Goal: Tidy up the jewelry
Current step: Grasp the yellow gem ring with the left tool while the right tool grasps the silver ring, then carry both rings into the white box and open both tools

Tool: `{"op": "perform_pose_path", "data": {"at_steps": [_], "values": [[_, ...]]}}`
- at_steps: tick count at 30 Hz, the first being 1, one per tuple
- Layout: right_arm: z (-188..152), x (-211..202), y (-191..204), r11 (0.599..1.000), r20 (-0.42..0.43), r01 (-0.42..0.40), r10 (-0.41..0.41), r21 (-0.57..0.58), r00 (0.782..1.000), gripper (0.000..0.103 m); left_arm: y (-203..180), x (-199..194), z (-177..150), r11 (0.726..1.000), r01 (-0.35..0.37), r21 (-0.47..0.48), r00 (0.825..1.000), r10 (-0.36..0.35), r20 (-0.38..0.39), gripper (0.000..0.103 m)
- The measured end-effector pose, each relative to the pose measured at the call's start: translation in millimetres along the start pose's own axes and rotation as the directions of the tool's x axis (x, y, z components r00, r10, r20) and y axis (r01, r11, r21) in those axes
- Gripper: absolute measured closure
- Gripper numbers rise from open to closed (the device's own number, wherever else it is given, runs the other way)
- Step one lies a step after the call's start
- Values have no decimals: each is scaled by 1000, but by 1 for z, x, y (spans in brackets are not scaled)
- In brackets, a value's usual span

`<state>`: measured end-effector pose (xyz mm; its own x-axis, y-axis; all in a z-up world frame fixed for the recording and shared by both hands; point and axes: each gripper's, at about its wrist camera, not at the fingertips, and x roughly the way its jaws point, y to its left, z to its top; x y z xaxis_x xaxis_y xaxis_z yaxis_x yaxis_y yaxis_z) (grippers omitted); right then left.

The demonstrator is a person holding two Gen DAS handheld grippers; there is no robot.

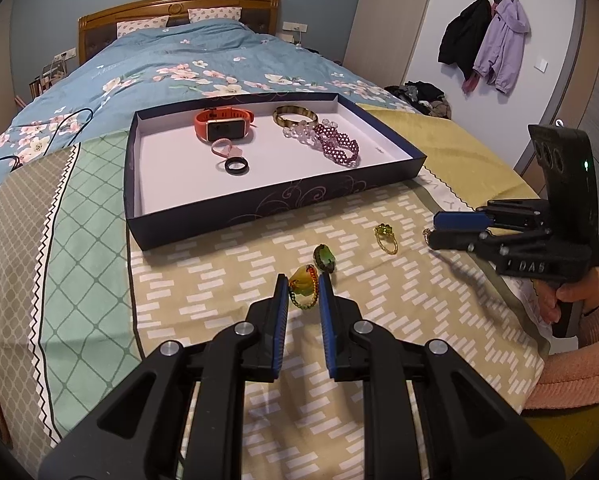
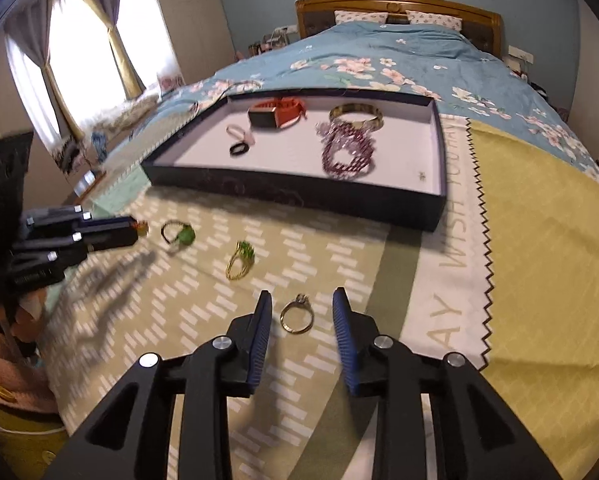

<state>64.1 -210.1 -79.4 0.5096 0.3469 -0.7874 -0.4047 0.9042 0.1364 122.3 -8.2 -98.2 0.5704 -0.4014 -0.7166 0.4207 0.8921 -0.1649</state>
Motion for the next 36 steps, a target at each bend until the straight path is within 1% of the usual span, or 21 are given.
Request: {"op": "perform_pose_path", "data": {"at_steps": [1, 3, 4, 5, 11, 16, 26, 32, 36], "values": [[0, 1, 4, 1000, 2, 17, -17, -22, 1000, 72, 0, 1, 0, 1000, 1, 0, 1000, -1, -1, 87], [-1, 2, 11, 997, -2, 52, -52, -62, 999, 74, -1, 2, 0, 1000, 3, 1, 1000, -3, -3, 87], [-1, 2, 12, 996, -1, 60, -60, -73, 998, 81, 0, 2, 0, 1000, 4, 1, 1000, -4, -4, 87], [-1, 2, 14, 995, -2, 55, -55, -82, 998, 87, -1, 3, 0, 1000, 5, 1, 1000, -5, -5, 87], [-1, 1, 11, 996, 4, 50, -50, -74, 999, 87, -1, 4, 0, 1000, 9, 0, 1000, -9, -4, 87], [2, -9, 7, 999, 41, 23, -21, -45, 999, 87, -1, 2, 1, 1000, 9, -4, 1000, -9, 5, 87], [21, -28, 9, 999, 140, -9, 15, -42, 990, 87, -4, -7, 14, 1000, 7, 7, 998, -8, 55, 87], [34, -32, 10, 999, 177, -15, 23, -46, 984, 87, -5, -13, 27, 1000, -2, 21, 996, 0, 91, 87], [43, -29, 9, 998, 187, -17, 27, -54, 982, 87, -4, -15, 37, 1000, -14, 25, 993, 11, 115, 87]]}}
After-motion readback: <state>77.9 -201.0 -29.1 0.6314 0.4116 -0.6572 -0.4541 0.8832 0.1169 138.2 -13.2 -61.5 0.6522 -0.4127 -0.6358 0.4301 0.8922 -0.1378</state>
